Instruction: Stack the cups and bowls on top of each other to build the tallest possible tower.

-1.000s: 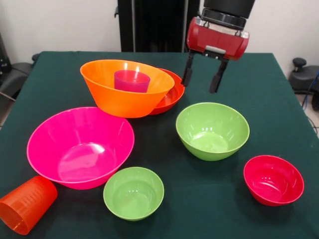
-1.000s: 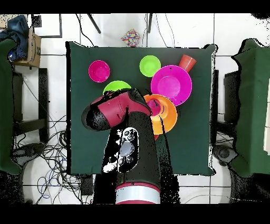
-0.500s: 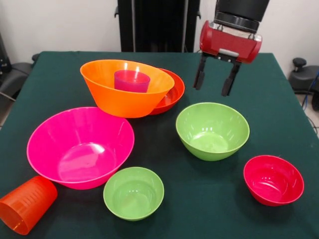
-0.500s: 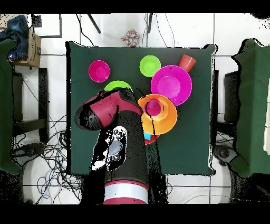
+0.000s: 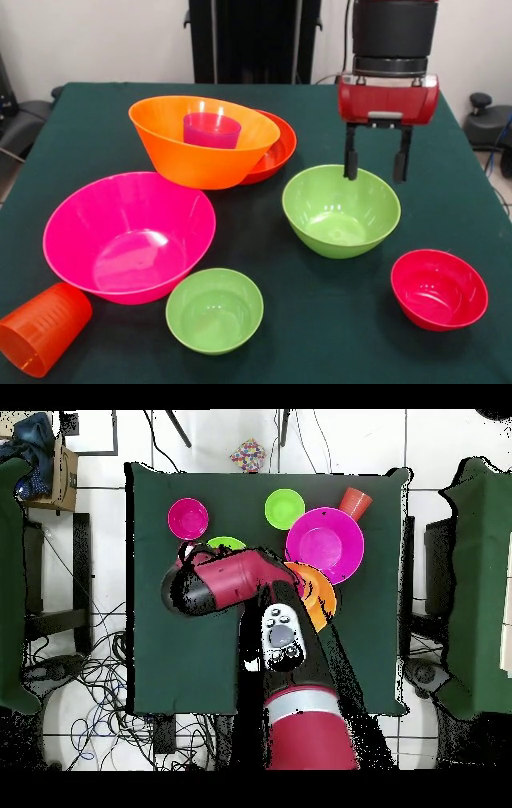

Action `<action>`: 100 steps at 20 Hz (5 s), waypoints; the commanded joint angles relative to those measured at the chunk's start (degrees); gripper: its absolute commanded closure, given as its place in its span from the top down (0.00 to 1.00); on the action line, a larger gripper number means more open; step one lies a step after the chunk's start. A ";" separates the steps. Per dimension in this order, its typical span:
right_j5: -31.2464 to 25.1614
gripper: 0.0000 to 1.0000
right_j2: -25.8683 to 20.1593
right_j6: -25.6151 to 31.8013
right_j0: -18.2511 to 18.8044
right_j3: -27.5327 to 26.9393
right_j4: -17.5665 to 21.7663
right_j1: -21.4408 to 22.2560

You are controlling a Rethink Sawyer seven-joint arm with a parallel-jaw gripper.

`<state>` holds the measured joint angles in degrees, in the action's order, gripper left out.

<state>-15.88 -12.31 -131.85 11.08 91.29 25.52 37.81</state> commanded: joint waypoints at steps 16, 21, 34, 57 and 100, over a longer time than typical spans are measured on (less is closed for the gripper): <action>3.38 1.00 -8.20 2.18 -0.45 1.56 4.71 -7.56; 2.84 1.00 -4.89 1.67 -2.90 -0.31 5.66 -9.06; 2.23 1.00 -2.28 1.38 -4.93 -0.22 5.38 -8.14; -4.42 1.00 -7.08 3.41 -0.58 3.95 1.90 0.39; 0.83 1.00 3.76 3.69 -6.76 2.06 10.60 -4.19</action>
<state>-14.61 -8.85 -131.85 5.57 93.76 30.15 37.32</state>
